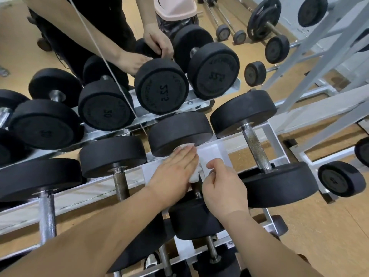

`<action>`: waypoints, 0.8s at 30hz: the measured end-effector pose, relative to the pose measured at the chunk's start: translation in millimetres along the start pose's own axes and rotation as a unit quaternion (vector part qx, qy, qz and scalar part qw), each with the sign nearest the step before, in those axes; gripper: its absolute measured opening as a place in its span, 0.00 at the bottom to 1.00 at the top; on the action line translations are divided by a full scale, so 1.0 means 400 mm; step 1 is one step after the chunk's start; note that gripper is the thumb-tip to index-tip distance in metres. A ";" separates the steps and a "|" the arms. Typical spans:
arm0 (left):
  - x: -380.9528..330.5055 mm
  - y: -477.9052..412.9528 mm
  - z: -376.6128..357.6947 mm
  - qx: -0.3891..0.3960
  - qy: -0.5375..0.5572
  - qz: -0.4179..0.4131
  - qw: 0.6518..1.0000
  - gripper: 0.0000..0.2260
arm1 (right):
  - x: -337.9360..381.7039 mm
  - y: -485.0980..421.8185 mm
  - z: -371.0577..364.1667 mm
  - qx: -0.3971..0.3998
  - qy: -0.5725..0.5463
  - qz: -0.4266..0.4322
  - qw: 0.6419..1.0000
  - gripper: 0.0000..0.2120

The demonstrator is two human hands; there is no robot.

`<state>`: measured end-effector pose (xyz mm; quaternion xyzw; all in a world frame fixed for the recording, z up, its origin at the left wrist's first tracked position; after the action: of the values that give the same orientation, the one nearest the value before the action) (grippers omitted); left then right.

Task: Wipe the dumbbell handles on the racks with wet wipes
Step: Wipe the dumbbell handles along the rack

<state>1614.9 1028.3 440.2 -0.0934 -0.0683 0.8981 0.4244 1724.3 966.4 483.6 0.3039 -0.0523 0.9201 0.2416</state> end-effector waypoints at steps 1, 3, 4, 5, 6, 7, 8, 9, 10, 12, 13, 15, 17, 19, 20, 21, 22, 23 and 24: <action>-0.011 0.003 -0.008 -0.003 0.012 -0.010 1.000 0.33 | -0.002 0.000 0.000 0.002 0.000 -0.002 1.000 0.10; -0.053 0.012 -0.022 0.025 0.068 -0.072 0.995 0.27 | -0.006 -0.003 -0.001 0.000 0.003 -0.007 1.000 0.11; -0.071 0.014 -0.022 0.045 0.085 -0.115 0.989 0.25 | -0.009 -0.005 0.000 -0.004 0.002 -0.010 1.000 0.11; -0.078 0.012 -0.019 0.066 0.085 -0.158 0.982 0.25 | -0.012 -0.006 0.001 -0.010 -0.001 -0.012 1.000 0.12; -0.073 0.001 -0.014 0.085 0.074 -0.190 0.975 0.24 | -0.014 -0.006 0.002 -0.015 -0.003 -0.013 1.000 0.13; -0.056 -0.019 -0.010 0.091 0.056 -0.204 0.973 0.23 | -0.015 -0.006 0.002 -0.017 -0.005 -0.014 1.000 0.14; -0.033 -0.042 -0.007 0.087 0.036 -0.196 0.976 0.21 | -0.014 -0.006 0.001 -0.017 -0.007 -0.013 1.000 0.14; -0.019 -0.064 -0.001 0.076 0.018 -0.175 0.982 0.18 | -0.014 -0.006 -0.001 -0.016 -0.007 -0.011 1.000 0.14; -0.019 -0.075 0.001 0.064 -0.002 -0.158 0.985 0.15 | -0.014 -0.006 -0.001 -0.016 -0.007 -0.010 1.000 0.14; -0.058 -0.056 -0.018 0.076 -0.013 -0.159 0.984 0.13 | -0.016 -0.008 -0.001 -0.017 -0.007 -0.012 1.000 0.15; -0.083 -0.034 -0.027 0.083 0.003 -0.179 0.980 0.12 | -0.017 -0.008 -0.002 -0.017 -0.007 -0.013 1.000 0.15; -0.103 -0.017 -0.019 0.097 0.039 -0.216 0.971 0.10 | -0.017 -0.007 -0.001 -0.021 -0.007 -0.009 1.000 0.14; -0.089 -0.045 -0.026 0.150 -0.020 -0.249 0.956 0.12 | -0.016 -0.007 -0.001 -0.023 -0.007 -0.006 1.000 0.14; -0.069 -0.093 -0.040 0.251 -0.108 -0.228 0.935 0.14 | -0.020 -0.008 -0.004 -0.022 -0.008 -0.009 1.000 0.15; -0.070 -0.112 -0.039 0.297 -0.154 -0.216 0.917 0.14 | -0.024 -0.009 -0.005 -0.023 -0.009 -0.013 1.000 0.15; -0.079 -0.125 -0.040 0.333 -0.197 -0.215 0.897 0.12 | -0.027 -0.009 -0.005 -0.024 -0.010 -0.018 1.000 0.15; -0.098 -0.128 -0.040 0.354 -0.226 -0.223 0.880 0.09 | -0.029 -0.009 -0.005 -0.027 -0.011 -0.019 0.999 0.15; -0.117 -0.125 -0.040 0.365 -0.235 -0.234 0.870 0.08 | -0.029 -0.009 -0.004 -0.031 -0.015 -0.020 0.999 0.15; -0.127 -0.115 -0.039 0.366 -0.229 -0.237 0.870 0.09 | -0.028 -0.009 -0.002 -0.037 -0.020 -0.020 0.999 0.16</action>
<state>1684.6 1018.4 439.8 0.2955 0.1498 0.7274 0.6009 1733.4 965.3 476.1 0.3141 -0.0848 0.9064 0.2695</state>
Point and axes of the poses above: each hand's wrist, its own y-axis away from the middle knuckle, its own z-axis out of the back of the hand, x = y × z, the point moved 9 cm from there along -y, towards the middle knuckle, and after that the axes turned 13 degrees about -x, right-handed, at the moved point
